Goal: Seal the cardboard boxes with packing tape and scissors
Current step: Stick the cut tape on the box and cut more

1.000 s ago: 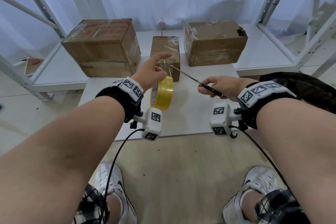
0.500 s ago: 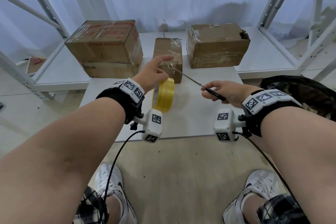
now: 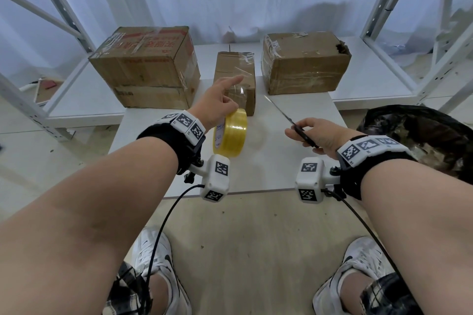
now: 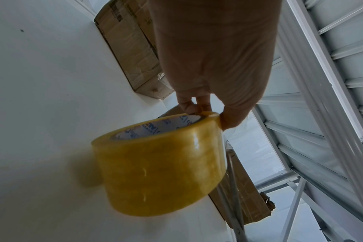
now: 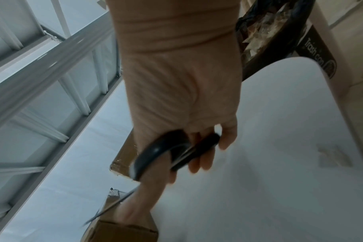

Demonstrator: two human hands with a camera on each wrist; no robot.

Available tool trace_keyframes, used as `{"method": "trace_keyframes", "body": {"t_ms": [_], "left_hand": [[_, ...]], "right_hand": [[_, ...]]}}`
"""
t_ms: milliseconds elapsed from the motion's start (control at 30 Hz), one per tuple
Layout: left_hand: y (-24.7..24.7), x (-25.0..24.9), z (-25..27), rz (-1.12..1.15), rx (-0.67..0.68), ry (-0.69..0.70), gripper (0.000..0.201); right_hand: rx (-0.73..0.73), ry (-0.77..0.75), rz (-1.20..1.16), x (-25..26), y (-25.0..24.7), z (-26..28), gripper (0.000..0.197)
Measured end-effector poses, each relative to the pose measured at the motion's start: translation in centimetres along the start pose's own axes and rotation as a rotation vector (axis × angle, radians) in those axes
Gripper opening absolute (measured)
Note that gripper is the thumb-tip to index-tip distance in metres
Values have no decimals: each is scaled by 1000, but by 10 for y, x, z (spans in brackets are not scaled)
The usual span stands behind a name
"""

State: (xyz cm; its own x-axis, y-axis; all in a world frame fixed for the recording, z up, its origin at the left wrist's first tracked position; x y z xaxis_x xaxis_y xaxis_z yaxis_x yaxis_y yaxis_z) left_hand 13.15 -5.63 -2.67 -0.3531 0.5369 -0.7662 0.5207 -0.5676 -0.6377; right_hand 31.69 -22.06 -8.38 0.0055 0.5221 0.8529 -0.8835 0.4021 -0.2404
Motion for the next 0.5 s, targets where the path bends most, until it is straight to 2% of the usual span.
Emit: {"method": "trace_keyframes", "body": {"t_ms": [167, 500], "left_hand": [[0, -1, -1, 2, 40, 14, 65], [3, -8, 1, -26, 111, 40, 66]], "right_hand": [[152, -18, -40, 12, 15, 9, 29], [230, -38, 5, 22, 18, 8, 27]]}}
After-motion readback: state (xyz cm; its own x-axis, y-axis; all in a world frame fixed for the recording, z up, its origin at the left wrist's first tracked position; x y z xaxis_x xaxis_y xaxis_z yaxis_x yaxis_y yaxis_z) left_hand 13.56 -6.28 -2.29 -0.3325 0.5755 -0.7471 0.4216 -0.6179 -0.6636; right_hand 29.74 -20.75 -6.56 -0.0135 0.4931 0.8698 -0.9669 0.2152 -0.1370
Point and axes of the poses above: each hand's wrist, its own z-axis away from the middle knuckle, its own y-axis out of the palm, x = y × z, the point moved 4 cm from there along -z, towards the middle knuckle, and after that the axes turned 15 degrees about -z, right-handed, at the moved point
